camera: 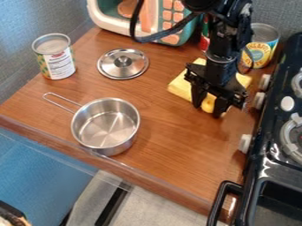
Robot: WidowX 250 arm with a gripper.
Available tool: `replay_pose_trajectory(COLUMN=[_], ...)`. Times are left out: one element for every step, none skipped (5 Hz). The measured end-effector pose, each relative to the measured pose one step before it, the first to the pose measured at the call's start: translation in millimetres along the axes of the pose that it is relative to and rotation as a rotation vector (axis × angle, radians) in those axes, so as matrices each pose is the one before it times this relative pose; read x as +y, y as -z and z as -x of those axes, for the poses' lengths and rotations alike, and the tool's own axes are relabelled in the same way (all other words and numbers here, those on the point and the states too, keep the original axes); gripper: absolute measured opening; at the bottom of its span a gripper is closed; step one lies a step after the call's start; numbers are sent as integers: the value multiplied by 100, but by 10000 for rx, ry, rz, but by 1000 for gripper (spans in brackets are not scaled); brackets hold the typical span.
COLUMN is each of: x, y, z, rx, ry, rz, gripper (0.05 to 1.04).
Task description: Put the yellow knife on the yellow cloth
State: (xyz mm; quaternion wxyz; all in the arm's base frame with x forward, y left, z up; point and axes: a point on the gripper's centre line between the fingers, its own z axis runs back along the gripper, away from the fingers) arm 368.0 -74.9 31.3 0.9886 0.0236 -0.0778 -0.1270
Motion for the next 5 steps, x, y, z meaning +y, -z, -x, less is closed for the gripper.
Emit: replay_pose_trajectory(x=[218, 95, 112, 242, 421], y=[75, 45, -1981, -2745, -1419], z=[-31, 271, 306, 645, 764], rx=[8, 109, -59, -131, 72], ry=[54, 56, 200, -4, -28], rz=[100, 141, -42, -128, -254], gripper=[617, 912, 1010, 1006, 1000])
